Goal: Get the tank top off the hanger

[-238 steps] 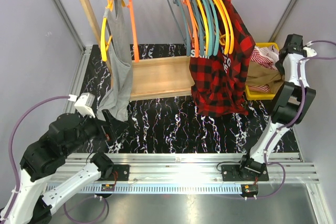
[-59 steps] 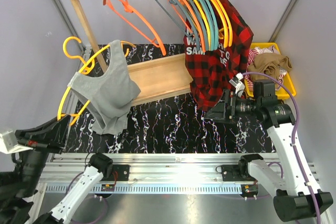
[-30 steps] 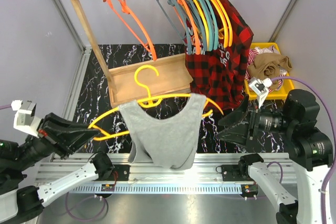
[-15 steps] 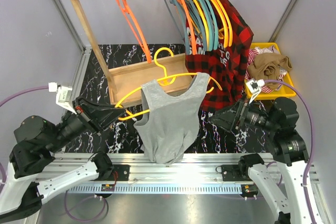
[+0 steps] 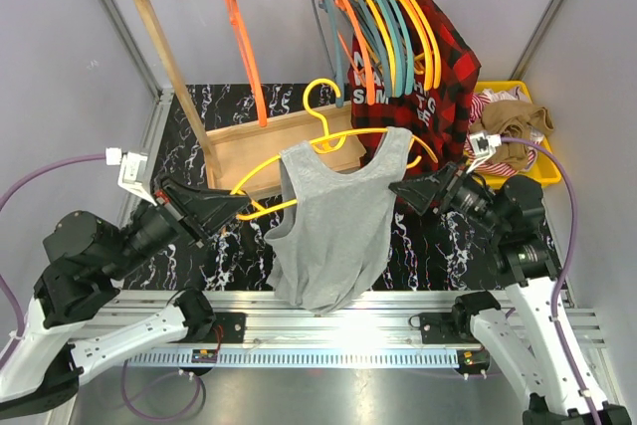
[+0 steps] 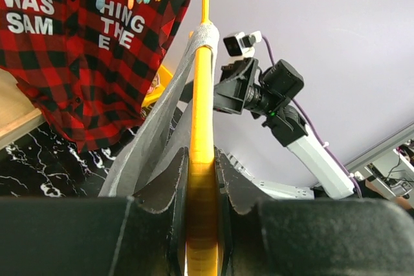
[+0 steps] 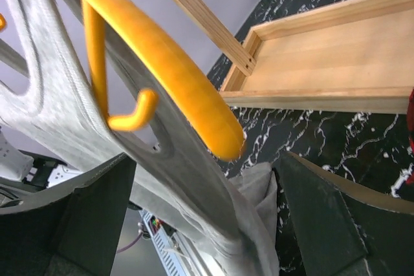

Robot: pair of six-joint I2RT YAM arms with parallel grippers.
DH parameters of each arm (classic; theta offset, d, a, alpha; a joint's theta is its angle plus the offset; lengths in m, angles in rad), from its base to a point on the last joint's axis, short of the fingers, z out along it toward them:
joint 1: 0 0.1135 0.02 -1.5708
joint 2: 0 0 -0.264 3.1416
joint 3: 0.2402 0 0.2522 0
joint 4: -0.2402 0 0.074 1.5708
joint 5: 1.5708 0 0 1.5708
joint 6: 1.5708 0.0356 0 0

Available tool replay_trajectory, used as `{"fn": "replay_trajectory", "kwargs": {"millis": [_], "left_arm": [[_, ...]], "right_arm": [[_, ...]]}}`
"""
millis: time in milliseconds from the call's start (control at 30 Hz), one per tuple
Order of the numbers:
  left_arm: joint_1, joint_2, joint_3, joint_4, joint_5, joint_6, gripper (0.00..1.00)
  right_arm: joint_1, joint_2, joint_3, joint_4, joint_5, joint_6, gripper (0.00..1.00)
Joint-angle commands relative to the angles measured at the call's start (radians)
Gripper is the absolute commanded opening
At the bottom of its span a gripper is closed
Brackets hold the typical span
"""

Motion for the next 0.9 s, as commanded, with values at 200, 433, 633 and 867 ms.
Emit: {"fn": "replay_trajectory", "kwargs": {"millis": [200,433,633,867], "left_arm": [[-0.003,0.008,-0.031,0.164,0.01,-0.038,0.0],[-0.003,-0.034,-0.034,0.136,-0.051,-0.017,0.0],[-0.003,-0.103,0.015,0.005,-0.159,0.026,0.0],[-0.003,-0.109,0.067,-0.114,-0.174,0.034,0.0]], "right_arm": [[0.095,0.111,0.026,0.276,-0.113,0.104,0.75],[0.185,0.122,0.054,0.098,-0.104,0.074,0.0],[0.187,0.013,0.116,-0.287,0.129,-0.009,0.0],[0.185,-0.024,0.161,-0.392,0.242,0.017,0.32]]}}
